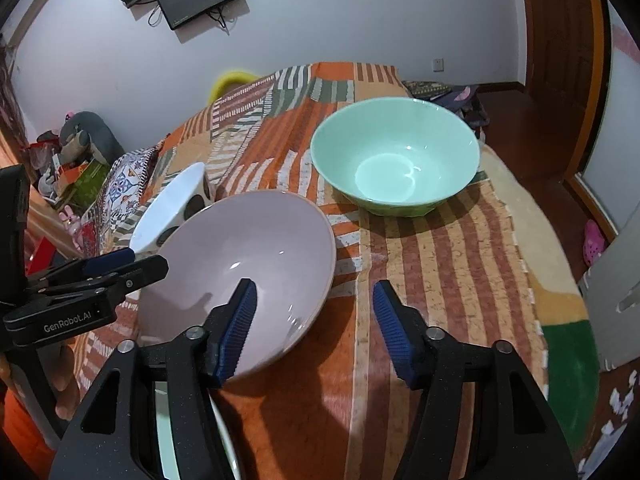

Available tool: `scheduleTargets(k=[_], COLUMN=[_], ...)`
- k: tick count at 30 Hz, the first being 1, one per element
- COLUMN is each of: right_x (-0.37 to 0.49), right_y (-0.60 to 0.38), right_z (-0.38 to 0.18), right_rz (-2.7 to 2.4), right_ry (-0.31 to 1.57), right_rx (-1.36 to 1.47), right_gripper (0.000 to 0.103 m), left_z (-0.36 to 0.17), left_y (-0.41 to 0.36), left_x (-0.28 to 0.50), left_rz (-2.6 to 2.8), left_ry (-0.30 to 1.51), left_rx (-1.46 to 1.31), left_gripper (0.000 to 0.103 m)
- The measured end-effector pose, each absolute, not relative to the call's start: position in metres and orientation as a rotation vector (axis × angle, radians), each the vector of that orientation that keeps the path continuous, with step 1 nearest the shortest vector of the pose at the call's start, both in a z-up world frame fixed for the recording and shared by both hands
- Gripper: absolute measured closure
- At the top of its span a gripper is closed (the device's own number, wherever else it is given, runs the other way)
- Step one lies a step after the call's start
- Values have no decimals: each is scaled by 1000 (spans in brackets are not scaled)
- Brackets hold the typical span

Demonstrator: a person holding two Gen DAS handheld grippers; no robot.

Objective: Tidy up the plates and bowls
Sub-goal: 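Move both grippers to the pink bowl and close them on its rim, then lift the pink bowl with both grippers and carry it over the plate stack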

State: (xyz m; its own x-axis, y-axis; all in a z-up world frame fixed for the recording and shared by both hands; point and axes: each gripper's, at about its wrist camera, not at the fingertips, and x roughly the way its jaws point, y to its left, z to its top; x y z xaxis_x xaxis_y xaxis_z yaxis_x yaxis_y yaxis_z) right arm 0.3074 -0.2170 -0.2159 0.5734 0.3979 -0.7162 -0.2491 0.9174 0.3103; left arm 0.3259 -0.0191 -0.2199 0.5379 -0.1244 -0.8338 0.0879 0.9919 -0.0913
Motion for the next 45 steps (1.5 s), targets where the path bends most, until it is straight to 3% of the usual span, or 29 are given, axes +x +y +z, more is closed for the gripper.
scheduleTargets(k=[2,5,7,9,11,27,45], right_x=[310,312,313,314,315,290,240], right_y=[-218,-218,-220,-221,-219,-217,-175], right_z=[-220,-225,-227,-229,-229,-207,-144], right_rz=[396,407,411,426,452,444,544], right_ry=[894,904,908,918,915,904,762], right_rx=[185,175,175,182,181,154,113], right_gripper=[63,65,67,77,83,86,86], left_z=[-225,-234,-237,-238,-238,-211,-125], left_y=[-22,-26,-28,-28,-31,-27,18], left_x=[331,335,336,335,335,297,206], left_rz=[-140,-148,-157,-154,-167,-177,-102], left_ry=[1014,1036,1039,1030,1034,1032,866], left_rx=[-28,-4,-11,-18,-24,-35,-38], left_gripper=[56,72,76,79,90,91,91])
